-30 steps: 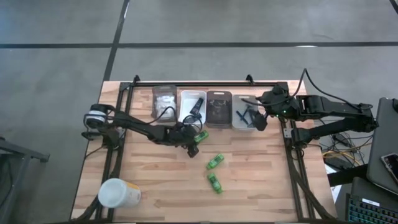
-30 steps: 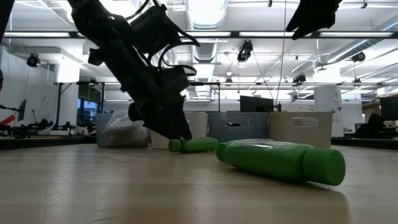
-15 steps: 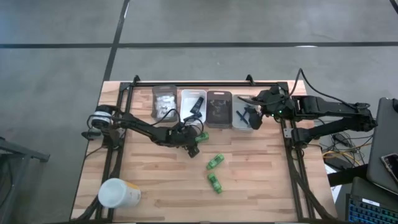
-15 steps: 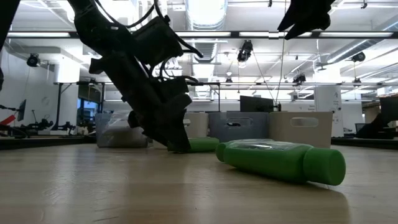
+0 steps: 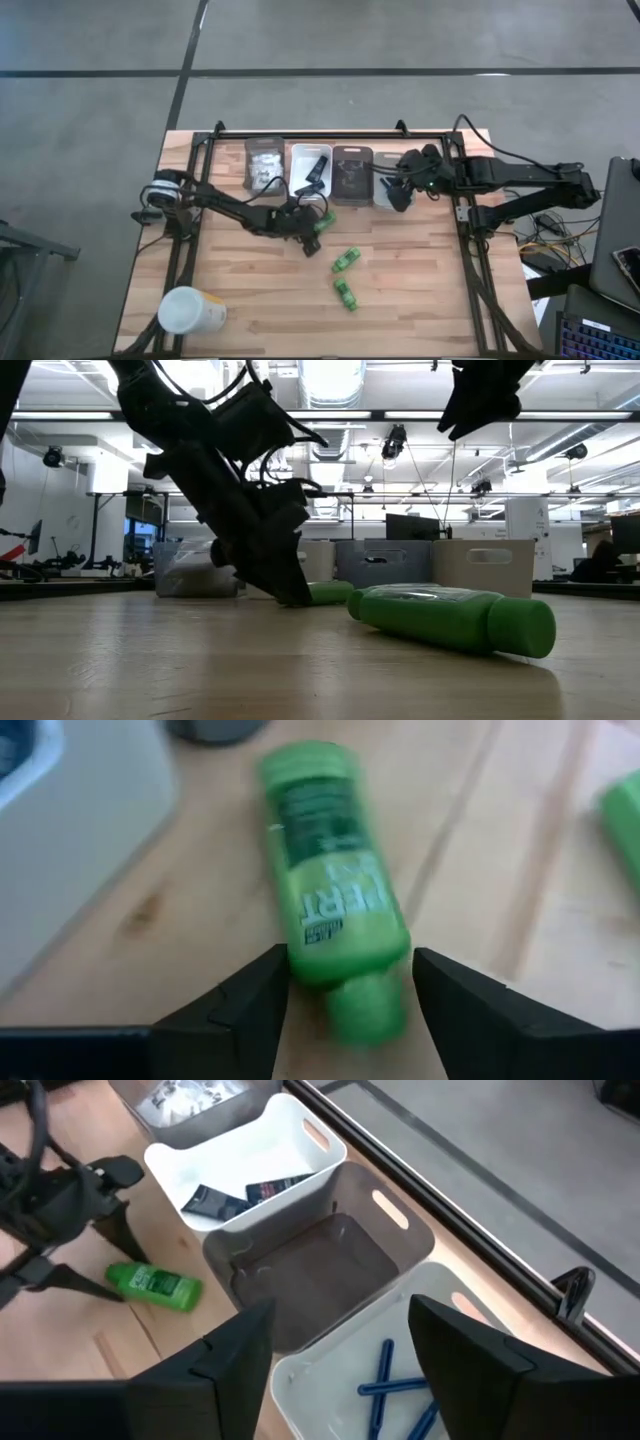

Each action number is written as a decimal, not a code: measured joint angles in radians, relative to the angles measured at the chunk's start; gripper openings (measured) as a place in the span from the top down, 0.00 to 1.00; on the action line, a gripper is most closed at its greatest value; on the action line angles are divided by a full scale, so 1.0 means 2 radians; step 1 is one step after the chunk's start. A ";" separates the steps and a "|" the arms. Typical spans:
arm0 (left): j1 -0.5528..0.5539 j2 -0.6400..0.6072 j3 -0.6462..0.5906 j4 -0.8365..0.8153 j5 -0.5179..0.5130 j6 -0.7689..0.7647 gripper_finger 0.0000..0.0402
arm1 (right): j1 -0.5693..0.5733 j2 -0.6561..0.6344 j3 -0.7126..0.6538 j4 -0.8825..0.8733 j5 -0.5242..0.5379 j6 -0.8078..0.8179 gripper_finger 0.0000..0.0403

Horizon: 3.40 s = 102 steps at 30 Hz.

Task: Pick & Place Travel size toiletries
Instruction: Put the top shampoo into the right black bin

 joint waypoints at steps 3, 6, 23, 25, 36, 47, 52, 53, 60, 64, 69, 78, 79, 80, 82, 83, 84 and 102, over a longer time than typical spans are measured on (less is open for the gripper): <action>-0.005 -0.001 0.000 0.011 0.009 -0.001 0.46 | 0.000 0.002 0.000 -0.001 -0.001 0.000 0.46; -0.007 -0.002 0.005 0.011 0.007 0.000 0.46 | 0.000 0.002 0.000 -0.007 -0.001 0.000 0.45; -0.005 0.000 0.018 0.017 -0.048 -0.045 0.36 | 0.000 -0.001 0.000 -0.046 0.001 -0.007 0.31; -0.005 0.005 0.018 0.020 -0.063 -0.044 0.33 | 0.000 -0.001 0.000 -0.048 0.002 -0.008 0.29; -0.003 0.064 0.048 0.065 -0.049 -0.044 0.31 | 0.000 -0.001 0.000 -0.049 0.003 -0.032 0.19; -0.004 0.057 0.080 -0.016 -0.043 -0.013 0.57 | 0.000 -0.002 0.000 -0.061 0.004 -0.034 0.10; -0.004 0.033 0.081 -0.022 -0.015 -0.017 0.62 | 0.000 -0.002 0.000 -0.061 0.004 -0.034 0.10; -0.004 0.025 0.084 -0.025 -0.014 -0.017 0.62 | 0.000 -0.004 0.000 -0.061 0.004 -0.034 0.10; 0.017 -0.038 0.116 -0.101 -0.021 -0.008 0.60 | -0.001 -0.024 0.004 -0.057 0.012 -0.034 0.10; 0.058 -0.061 0.133 -0.072 -0.022 -0.084 0.61 | -0.001 -0.047 0.008 -0.057 0.033 -0.033 0.10; 0.122 -0.056 0.155 0.037 -0.012 -0.181 0.61 | -0.001 -0.075 0.010 -0.056 0.051 -0.032 0.10; 0.151 0.007 0.227 0.014 -0.004 -0.210 0.61 | 0.000 -0.097 0.008 -0.061 0.057 -0.032 0.10; 0.150 0.016 0.236 0.005 -0.005 -0.210 0.61 | 0.000 -0.098 0.008 -0.062 0.057 -0.032 0.10; 0.149 0.027 0.246 -0.002 -0.007 -0.210 0.61 | 0.000 -0.098 0.008 -0.063 0.057 -0.032 0.10; 0.149 0.047 0.261 -0.026 -0.016 -0.210 0.61 | 0.000 -0.098 0.008 -0.063 0.057 -0.032 0.10; 0.150 0.056 0.267 -0.034 -0.018 -0.210 0.60 | 0.000 -0.099 0.008 -0.063 0.057 -0.032 0.10; 0.150 0.064 0.273 -0.038 -0.018 -0.210 0.60 | 0.000 -0.099 0.008 -0.064 0.057 -0.032 0.10; 0.130 0.008 0.296 -0.181 -0.030 -0.120 0.63 | -0.001 -0.094 0.005 -0.074 0.056 0.034 0.10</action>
